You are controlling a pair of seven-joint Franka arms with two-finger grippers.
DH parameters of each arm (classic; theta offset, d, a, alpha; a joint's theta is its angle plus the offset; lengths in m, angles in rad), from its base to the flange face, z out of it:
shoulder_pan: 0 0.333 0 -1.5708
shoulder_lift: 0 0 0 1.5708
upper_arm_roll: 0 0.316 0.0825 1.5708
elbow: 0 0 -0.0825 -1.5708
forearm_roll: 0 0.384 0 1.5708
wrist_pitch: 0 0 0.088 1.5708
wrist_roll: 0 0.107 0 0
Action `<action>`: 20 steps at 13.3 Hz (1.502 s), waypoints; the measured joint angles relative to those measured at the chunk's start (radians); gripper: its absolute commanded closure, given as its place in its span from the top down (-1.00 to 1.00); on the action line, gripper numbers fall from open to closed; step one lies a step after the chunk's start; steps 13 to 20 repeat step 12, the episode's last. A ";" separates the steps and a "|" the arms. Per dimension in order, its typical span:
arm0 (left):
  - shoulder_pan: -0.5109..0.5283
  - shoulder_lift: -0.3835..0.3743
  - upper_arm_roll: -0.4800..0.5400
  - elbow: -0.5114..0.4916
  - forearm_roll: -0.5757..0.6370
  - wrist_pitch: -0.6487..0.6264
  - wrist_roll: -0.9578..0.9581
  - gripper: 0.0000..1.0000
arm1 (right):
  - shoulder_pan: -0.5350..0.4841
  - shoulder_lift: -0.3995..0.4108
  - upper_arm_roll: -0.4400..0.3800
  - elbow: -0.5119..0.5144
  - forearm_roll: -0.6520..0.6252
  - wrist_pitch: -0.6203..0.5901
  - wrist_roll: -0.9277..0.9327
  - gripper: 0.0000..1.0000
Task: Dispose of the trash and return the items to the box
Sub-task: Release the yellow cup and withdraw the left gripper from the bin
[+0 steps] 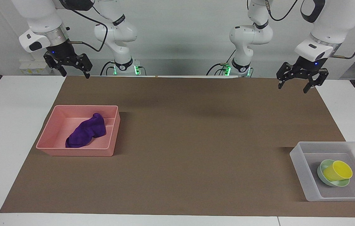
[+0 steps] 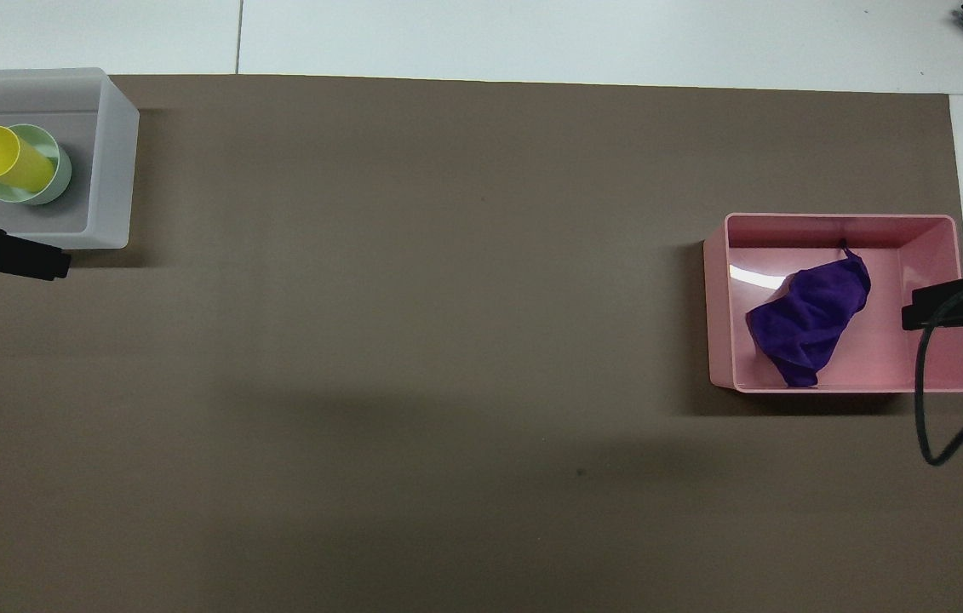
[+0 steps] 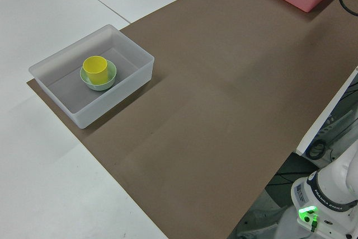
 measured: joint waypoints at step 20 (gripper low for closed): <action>0.007 0.005 0.006 0.001 0.001 -0.068 -0.060 1.00 | 0.000 0.000 0.000 0.000 0.000 0.000 0.000 1.00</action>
